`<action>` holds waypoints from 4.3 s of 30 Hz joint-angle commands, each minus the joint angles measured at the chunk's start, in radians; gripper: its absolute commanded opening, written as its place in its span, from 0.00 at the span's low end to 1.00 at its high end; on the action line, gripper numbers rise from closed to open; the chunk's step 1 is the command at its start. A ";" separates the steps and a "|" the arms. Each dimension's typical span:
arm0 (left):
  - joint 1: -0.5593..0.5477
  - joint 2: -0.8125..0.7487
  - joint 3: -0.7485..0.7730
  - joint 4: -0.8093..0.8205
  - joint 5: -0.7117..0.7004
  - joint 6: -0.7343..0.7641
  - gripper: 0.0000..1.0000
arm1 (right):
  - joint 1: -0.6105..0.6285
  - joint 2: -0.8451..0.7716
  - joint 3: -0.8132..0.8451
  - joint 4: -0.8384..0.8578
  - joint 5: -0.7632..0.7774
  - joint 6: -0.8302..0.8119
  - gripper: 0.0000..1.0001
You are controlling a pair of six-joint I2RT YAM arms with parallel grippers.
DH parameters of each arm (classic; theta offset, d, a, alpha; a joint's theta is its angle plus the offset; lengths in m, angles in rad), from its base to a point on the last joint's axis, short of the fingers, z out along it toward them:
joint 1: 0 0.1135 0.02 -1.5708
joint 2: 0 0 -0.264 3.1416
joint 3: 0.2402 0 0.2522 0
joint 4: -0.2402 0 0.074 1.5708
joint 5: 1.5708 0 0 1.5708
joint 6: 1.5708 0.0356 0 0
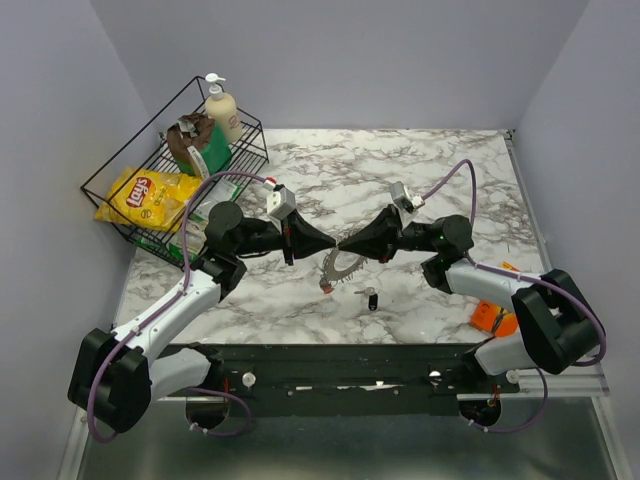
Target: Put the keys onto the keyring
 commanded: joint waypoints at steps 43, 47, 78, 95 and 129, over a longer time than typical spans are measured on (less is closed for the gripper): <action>-0.147 -0.031 0.329 -0.768 -0.324 0.349 0.00 | 0.000 -0.237 0.235 -1.014 0.047 -0.601 0.35; -0.167 -0.017 0.380 -0.834 -0.364 0.363 0.00 | 0.002 -0.251 0.230 -1.050 0.050 -0.606 0.34; -0.232 0.034 0.447 -0.905 -0.397 0.425 0.00 | 0.020 -0.181 0.263 -1.097 -0.057 -0.617 0.32; -0.247 0.041 0.449 -0.892 -0.410 0.419 0.00 | 0.031 -0.142 0.289 -1.110 -0.094 -0.618 0.01; -0.071 -0.045 0.058 -0.373 -0.391 0.140 0.58 | 0.031 0.049 -0.101 -0.057 0.115 -0.226 0.01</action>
